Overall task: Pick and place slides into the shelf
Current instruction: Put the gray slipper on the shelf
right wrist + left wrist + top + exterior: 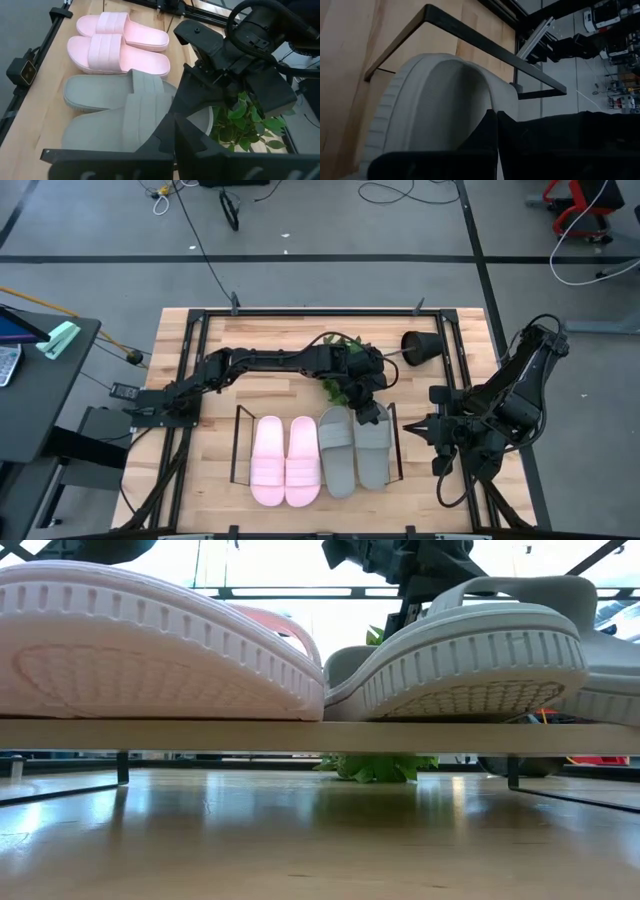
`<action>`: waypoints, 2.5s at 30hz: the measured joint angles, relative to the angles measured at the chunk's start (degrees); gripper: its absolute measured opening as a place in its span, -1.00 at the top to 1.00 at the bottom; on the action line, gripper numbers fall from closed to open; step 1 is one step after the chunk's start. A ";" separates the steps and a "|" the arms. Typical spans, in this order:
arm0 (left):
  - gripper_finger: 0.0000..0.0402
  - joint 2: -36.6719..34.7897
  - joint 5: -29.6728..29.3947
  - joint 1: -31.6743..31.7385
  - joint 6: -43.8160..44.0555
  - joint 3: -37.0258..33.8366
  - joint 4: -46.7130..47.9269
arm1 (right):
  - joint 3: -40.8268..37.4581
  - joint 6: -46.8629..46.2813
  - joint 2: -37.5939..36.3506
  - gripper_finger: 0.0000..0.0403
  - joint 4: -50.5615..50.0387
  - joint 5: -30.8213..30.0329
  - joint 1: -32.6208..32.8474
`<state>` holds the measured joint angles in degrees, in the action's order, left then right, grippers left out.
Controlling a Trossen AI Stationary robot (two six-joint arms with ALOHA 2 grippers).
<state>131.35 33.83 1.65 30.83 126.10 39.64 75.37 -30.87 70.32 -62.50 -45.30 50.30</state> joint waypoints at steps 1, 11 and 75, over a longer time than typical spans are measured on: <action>1.00 0.00 -0.21 -0.11 -0.02 0.00 0.02 | 0.00 0.00 0.00 1.00 -0.11 0.00 0.00; 1.00 0.00 -2.73 -0.53 -1.61 0.00 1.50 | 0.00 0.01 0.00 1.00 -0.20 -0.02 0.00; 1.00 0.02 -22.13 -4.94 -15.31 -8.50 -3.34 | 0.00 1.51 0.00 1.00 -0.24 0.37 -3.44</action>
<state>131.37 11.70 -3.29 15.52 117.60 36.30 75.37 -29.36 70.32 -62.74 -44.93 46.87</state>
